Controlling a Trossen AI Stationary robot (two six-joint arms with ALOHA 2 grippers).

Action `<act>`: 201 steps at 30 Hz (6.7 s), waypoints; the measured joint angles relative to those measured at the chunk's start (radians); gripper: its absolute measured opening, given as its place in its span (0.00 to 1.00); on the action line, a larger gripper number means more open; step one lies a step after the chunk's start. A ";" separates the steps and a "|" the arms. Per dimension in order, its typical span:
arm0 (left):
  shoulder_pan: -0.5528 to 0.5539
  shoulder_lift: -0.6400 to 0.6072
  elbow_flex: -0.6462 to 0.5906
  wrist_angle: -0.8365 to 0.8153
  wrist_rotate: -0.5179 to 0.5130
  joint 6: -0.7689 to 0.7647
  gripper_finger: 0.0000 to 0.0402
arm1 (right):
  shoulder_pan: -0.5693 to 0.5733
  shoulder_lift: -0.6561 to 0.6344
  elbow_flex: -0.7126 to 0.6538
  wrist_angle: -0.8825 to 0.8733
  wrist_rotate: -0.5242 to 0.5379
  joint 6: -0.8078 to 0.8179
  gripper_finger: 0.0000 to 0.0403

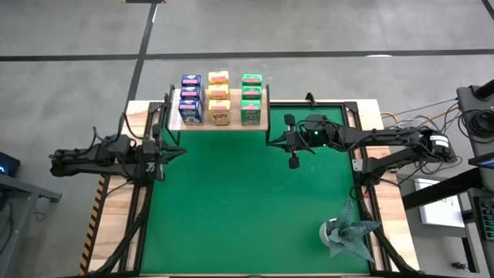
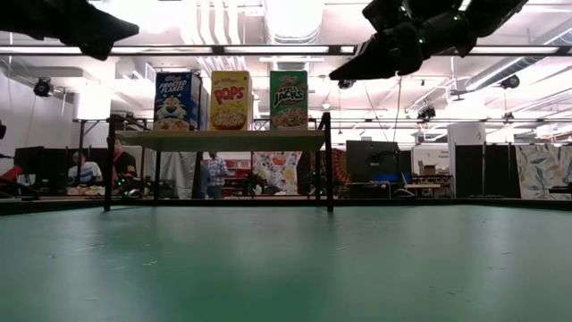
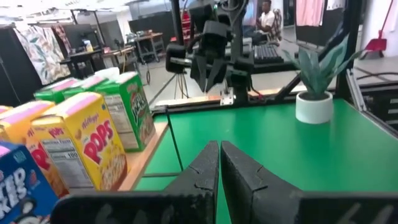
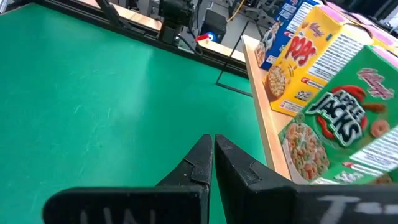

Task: Stack cereal on shelf
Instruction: Return to Home Position

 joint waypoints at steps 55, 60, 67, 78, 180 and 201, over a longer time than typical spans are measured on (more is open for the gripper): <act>0.000 -0.023 -0.059 0.028 0.034 0.018 0.00 | -0.092 -1.076 -0.744 0.233 0.088 0.140 0.02; 0.000 -0.025 -0.081 0.053 0.087 0.015 0.00 | -0.092 -1.156 -0.745 0.163 0.089 0.148 0.02; 0.000 -0.026 -0.091 0.066 0.088 0.015 0.00 | -0.092 -1.166 -0.745 0.116 0.094 0.202 0.02; 0.000 -0.026 -0.189 0.181 0.096 0.015 0.00 | -0.092 -1.165 -0.745 0.000 0.086 0.195 0.02; 0.000 -0.017 -0.419 0.549 0.128 -0.031 0.00 | -0.092 -1.137 -0.747 -0.055 0.089 0.132 0.02; 0.001 -0.017 -0.419 0.549 0.128 -0.031 0.00 | -0.092 -1.137 -0.747 -0.055 0.089 0.132 0.02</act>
